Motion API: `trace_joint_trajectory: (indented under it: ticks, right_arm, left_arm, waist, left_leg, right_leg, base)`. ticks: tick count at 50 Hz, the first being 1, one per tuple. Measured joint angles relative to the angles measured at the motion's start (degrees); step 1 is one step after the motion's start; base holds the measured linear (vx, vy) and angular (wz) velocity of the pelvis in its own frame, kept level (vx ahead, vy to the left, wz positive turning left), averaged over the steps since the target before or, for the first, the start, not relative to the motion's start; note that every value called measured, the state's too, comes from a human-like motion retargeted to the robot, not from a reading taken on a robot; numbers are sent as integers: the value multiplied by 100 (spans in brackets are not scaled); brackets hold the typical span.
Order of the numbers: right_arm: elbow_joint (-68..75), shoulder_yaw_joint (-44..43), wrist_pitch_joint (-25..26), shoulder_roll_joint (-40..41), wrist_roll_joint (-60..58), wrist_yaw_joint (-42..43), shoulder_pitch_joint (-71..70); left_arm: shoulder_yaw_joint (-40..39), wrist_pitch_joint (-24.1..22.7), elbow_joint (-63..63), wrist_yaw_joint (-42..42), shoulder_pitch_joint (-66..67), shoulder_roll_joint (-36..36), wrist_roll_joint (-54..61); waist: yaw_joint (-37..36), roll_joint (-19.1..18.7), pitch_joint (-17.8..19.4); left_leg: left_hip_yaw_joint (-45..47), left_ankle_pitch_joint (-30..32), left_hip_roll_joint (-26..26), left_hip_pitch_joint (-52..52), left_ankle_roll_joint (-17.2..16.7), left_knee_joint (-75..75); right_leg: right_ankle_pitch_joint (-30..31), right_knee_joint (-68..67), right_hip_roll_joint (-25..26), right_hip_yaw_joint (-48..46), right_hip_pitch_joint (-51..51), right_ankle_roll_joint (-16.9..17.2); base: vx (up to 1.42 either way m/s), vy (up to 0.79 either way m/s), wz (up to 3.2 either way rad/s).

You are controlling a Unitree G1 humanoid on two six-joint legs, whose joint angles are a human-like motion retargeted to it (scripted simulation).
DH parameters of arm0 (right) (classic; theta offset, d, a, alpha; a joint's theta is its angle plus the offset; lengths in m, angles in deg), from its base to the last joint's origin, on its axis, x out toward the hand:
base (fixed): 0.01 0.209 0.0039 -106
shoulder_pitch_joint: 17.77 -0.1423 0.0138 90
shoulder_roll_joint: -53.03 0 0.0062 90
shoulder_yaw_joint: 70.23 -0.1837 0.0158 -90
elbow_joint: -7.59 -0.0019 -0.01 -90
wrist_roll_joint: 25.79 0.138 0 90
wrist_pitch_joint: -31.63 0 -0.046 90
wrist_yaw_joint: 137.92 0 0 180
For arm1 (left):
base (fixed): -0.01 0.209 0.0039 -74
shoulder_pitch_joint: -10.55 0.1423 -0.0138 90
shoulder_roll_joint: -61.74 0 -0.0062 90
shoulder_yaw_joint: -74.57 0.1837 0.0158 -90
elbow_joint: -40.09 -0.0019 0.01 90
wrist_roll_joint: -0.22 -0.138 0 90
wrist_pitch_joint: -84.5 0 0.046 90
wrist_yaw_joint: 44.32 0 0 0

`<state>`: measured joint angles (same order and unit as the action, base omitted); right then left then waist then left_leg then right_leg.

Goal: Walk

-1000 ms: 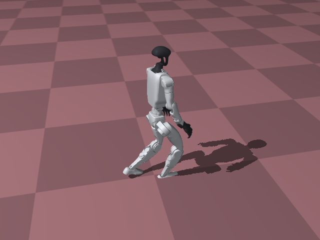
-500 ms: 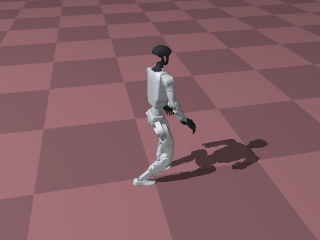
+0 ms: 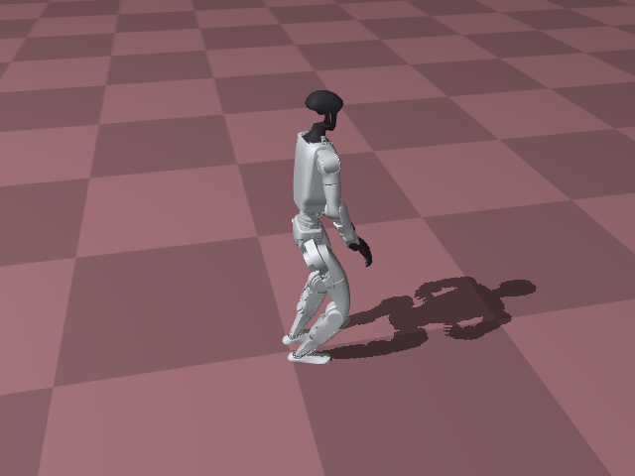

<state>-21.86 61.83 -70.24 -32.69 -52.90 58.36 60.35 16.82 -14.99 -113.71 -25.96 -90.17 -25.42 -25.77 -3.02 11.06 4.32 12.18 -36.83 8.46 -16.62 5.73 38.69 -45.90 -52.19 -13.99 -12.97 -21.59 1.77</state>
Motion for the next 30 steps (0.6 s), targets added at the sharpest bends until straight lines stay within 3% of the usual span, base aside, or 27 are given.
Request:
trace_joint_trajectory:
  ticks: [5,9,17,22,24,27,30]
  right_arm:
    - [-26,60,-7,-44,-53,162,-236]
    - [-92,201,-37,-6,-56,243,-339]
    - [-1224,898,-435,58,1,173,-588]
    - [-3455,1487,-881,-218,616,-214,-1248]
    - [-4365,1636,-1023,-265,921,-314,-1551]
    - [-5637,1733,-1112,-357,1412,-460,-2017]
    - [-6435,1738,-1127,-324,1711,-477,-2326]
  left_arm:
    - [109,56,-247,-34,191,77,-268]
    - [172,104,-263,96,335,96,-389]
    - [417,177,-99,542,234,23,-548]
    - [833,220,25,699,-110,12,-790]
    - [1045,237,55,773,-261,41,-892]
    - [1300,267,92,920,-559,95,-998]
    - [1555,253,125,1049,-812,177,-1035]
  waist:
    - [-298,-527,-126]
    - [-452,-579,-177]
    - [-573,-387,-168]
    - [-302,-160,-111]
    - [-120,-100,-94]
    - [178,-49,-100]
    - [377,-136,-145]
  left_leg:
    - [-147,-556,-712,-549,1,863]
    - [-167,-565,-764,-659,18,871]
    - [-56,-655,-550,-454,174,794]
    - [-21,-505,-158,-187,206,324]
    - [-121,-412,6,-112,187,179]
    - [-344,-222,195,28,154,-199]
    - [-639,-158,172,66,115,-358]
  right_leg:
    - [216,579,791,-125,122,-97]
    - [198,562,841,-126,138,-78]
    - [58,-291,406,-240,34,9]
    - [518,-1998,-498,-449,-343,-230]
    - [613,-2429,-645,-295,-568,-317]
    - [664,-2447,-629,-48,-982,-377]
    - [826,-1752,-219,174,-1339,-270]
  base:
    - [9,-4,-60]
    - [10,1,-30]
    - [10,6,-1]
    - [9,7,25]
    - [8,8,71]
    - [9,8,90]
    - [10,7,101]
